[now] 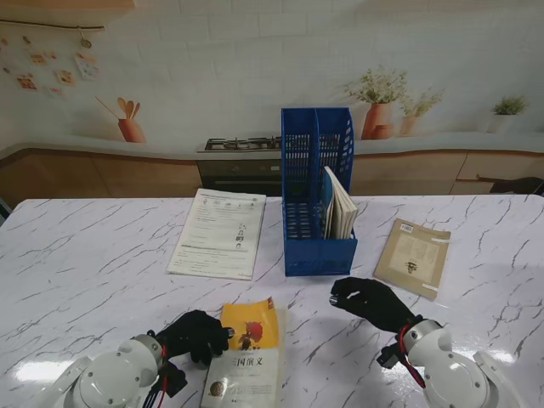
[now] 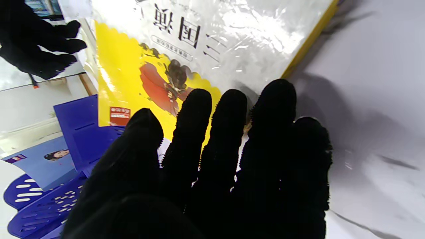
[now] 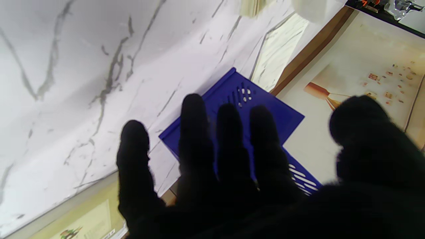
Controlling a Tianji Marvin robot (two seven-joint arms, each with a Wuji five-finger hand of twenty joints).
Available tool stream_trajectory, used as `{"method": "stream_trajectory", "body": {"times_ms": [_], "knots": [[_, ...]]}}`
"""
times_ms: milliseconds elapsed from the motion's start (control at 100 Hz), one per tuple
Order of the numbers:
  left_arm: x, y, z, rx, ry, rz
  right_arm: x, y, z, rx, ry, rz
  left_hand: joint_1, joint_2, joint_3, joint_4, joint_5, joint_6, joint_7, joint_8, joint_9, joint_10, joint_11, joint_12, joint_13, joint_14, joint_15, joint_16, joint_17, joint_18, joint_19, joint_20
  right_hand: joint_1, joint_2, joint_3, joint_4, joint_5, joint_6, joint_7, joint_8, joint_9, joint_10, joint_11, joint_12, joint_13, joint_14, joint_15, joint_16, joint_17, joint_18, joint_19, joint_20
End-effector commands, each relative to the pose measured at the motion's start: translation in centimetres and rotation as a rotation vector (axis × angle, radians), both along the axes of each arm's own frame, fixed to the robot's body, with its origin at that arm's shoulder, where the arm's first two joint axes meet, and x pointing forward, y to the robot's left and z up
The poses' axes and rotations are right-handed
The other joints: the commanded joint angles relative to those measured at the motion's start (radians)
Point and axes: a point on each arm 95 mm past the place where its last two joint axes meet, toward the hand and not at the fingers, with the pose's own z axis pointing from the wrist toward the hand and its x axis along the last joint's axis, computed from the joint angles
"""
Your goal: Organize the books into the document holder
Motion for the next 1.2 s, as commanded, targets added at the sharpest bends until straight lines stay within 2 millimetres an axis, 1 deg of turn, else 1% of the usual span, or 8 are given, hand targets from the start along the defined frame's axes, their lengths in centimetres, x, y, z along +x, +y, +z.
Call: {"method": "stream_trajectory", "body": {"times_ms": [0, 530, 700, 730, 750, 880, 1040, 1190], "knots": [[0.3, -1.1, 0.1, -0.041, -0.019, -0.045, -0.4, 0.3, -0.5, 0.01, 0.016, 0.013, -0.025, 0.048, 0.016, 0.027, 0.017, 0.023, -0.004, 0.018, -0.004, 0.042, -0.029, -0.025, 0.014, 0.021, -0.002, -0.014, 0.001, -0.004, 0.074, -0.008, 0.006, 0.026, -0.017, 0.027, 0.01, -0.024, -0.004, 0.001, 0.005, -0.015, -0.009, -0.012, 0.018, -0.032, -0.008, 0.006, 0.002, -0.043, 0.022, -0.008], [2.0, -4.6, 0.1, -0.201, -0.012, -0.122, -0.4, 0.4, -0.7, 0.015, 0.057, 0.041, -0.024, 0.066, 0.0, 0.03, 0.011, 0.027, -0.013, 0.034, -0.017, 0.047, -0.029, -0.024, 0.007, 0.03, -0.004, -0.018, -0.006, 0.013, 0.07, -0.012, 0.012, 0.031, -0.062, 0.032, 0.019, -0.053, 0.005, 0.004, 0.022, -0.03, -0.012, -0.017, 0.031, -0.033, -0.009, 0.001, 0.008, -0.037, 0.035, -0.01], [1.5, -4.2, 1.2, -0.187, -0.061, -0.102, -0.5, 0.3, -0.7, 0.016, 0.062, 0.039, -0.017, 0.071, -0.066, 0.027, -0.095, -0.036, -0.017, 0.026, -0.078, -0.014, -0.012, 0.028, -0.047, 0.001, 0.01, 0.018, -0.105, 0.004, 0.077, 0.046, 0.006, 0.028, -0.052, 0.033, 0.016, -0.053, 0.006, 0.004, 0.023, -0.031, -0.019, -0.018, 0.031, -0.031, -0.015, 0.0, 0.0, -0.034, 0.029, -0.014], [1.3, -4.0, 1.4, -0.177, -0.07, -0.093, -0.5, 0.3, -0.7, 0.016, 0.063, 0.038, -0.015, 0.068, -0.074, 0.027, -0.116, -0.042, -0.025, 0.023, -0.096, -0.021, -0.017, 0.032, -0.071, -0.003, -0.003, 0.02, -0.138, 0.003, 0.064, 0.05, 0.005, 0.028, -0.05, 0.033, 0.016, -0.055, 0.007, 0.004, 0.023, -0.03, -0.02, -0.018, 0.031, -0.031, -0.016, 0.0, -0.002, -0.034, 0.027, -0.015], [1.2, -3.8, 1.6, -0.169, -0.075, -0.085, -0.5, 0.3, -0.7, 0.016, 0.064, 0.038, 0.003, 0.07, -0.108, 0.029, -0.134, -0.056, -0.03, 0.022, -0.123, -0.03, -0.039, 0.047, -0.111, 0.003, -0.047, 0.043, -0.186, 0.006, 0.028, 0.081, 0.005, 0.028, -0.049, 0.033, 0.016, -0.053, 0.007, 0.004, 0.023, -0.03, -0.02, -0.018, 0.031, -0.03, -0.016, 0.0, -0.003, -0.033, 0.026, -0.015], [0.4, -2.1, 2.0, -0.079, -0.106, -0.026, -0.5, 0.3, -0.7, 0.015, 0.071, 0.04, 0.013, 0.059, -0.121, 0.028, -0.17, -0.079, -0.036, 0.022, -0.17, -0.067, -0.069, 0.04, -0.216, 0.006, -0.118, 0.033, -0.312, -0.007, -0.045, 0.076, 0.005, 0.029, -0.041, 0.033, 0.015, -0.049, 0.006, 0.003, 0.02, -0.026, -0.022, -0.017, 0.029, -0.029, -0.017, 0.002, -0.009, -0.03, 0.018, -0.019], [-0.6, -0.5, 1.5, -0.007, -0.078, 0.038, -0.4, 0.4, -0.6, 0.012, 0.079, 0.049, 0.007, 0.07, -0.129, 0.025, -0.152, -0.055, -0.034, 0.02, -0.144, -0.047, -0.072, 0.036, -0.169, 0.026, -0.104, 0.041, -0.248, 0.009, -0.022, 0.093, 0.008, 0.034, -0.039, 0.032, 0.013, -0.041, 0.004, 0.001, 0.017, -0.021, -0.021, -0.015, 0.025, -0.03, -0.018, 0.003, -0.008, -0.03, 0.018, -0.02], [-0.6, -0.3, 0.6, -0.005, -0.026, 0.03, -0.4, 0.6, -0.7, 0.014, 0.08, 0.056, 0.002, 0.108, -0.145, 0.038, -0.09, 0.017, -0.045, 0.046, -0.095, 0.031, -0.061, 0.003, -0.092, 0.028, -0.071, 0.002, -0.121, 0.005, 0.003, 0.072, 0.013, 0.039, -0.045, 0.031, 0.013, -0.038, 0.003, 0.0, 0.013, -0.02, -0.018, -0.014, 0.023, -0.029, -0.016, 0.004, -0.003, -0.035, 0.021, -0.02]]}}
